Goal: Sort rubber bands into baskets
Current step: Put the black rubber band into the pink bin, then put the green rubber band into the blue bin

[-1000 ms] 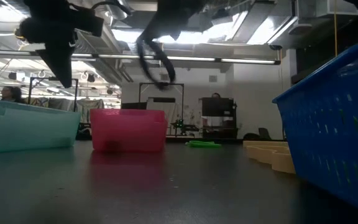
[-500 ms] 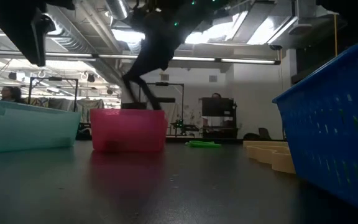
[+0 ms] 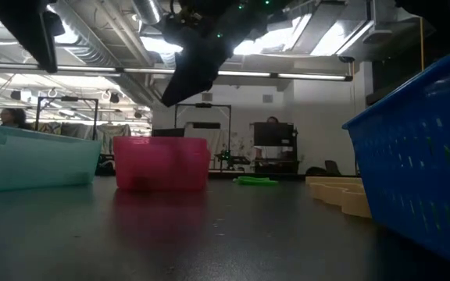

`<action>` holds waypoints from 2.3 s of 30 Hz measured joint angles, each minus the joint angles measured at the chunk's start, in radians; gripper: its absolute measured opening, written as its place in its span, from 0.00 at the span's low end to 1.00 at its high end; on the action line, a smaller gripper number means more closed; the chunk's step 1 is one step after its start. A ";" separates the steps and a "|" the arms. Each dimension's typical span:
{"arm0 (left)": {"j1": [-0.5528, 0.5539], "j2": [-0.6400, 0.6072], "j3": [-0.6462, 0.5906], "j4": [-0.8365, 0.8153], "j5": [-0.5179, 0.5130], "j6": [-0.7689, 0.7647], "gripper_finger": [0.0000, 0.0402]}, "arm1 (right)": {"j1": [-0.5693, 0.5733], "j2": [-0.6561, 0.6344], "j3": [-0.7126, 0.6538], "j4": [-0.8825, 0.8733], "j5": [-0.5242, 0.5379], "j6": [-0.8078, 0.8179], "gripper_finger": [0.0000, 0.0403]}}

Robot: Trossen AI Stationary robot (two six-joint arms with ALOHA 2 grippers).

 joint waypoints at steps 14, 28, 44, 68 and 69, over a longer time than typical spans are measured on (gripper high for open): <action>0.001 0.000 0.000 0.040 -0.018 0.000 0.33 | -0.041 -0.195 0.001 -0.245 0.065 -0.063 0.44; 0.003 0.000 0.000 0.126 -0.129 0.059 0.33 | -0.221 -0.265 -0.242 -0.351 -0.190 -0.111 0.44; 0.003 0.000 0.000 0.128 -0.146 0.128 0.33 | -0.237 -0.264 -0.515 -0.002 0.031 -0.103 0.44; 0.003 0.000 0.000 0.128 -0.155 0.124 0.33 | -0.236 -0.264 -0.673 0.222 0.101 -0.063 0.44; 0.003 0.000 0.000 0.128 -0.155 0.124 0.33 | -0.236 -0.264 -0.673 0.221 0.101 -0.057 0.44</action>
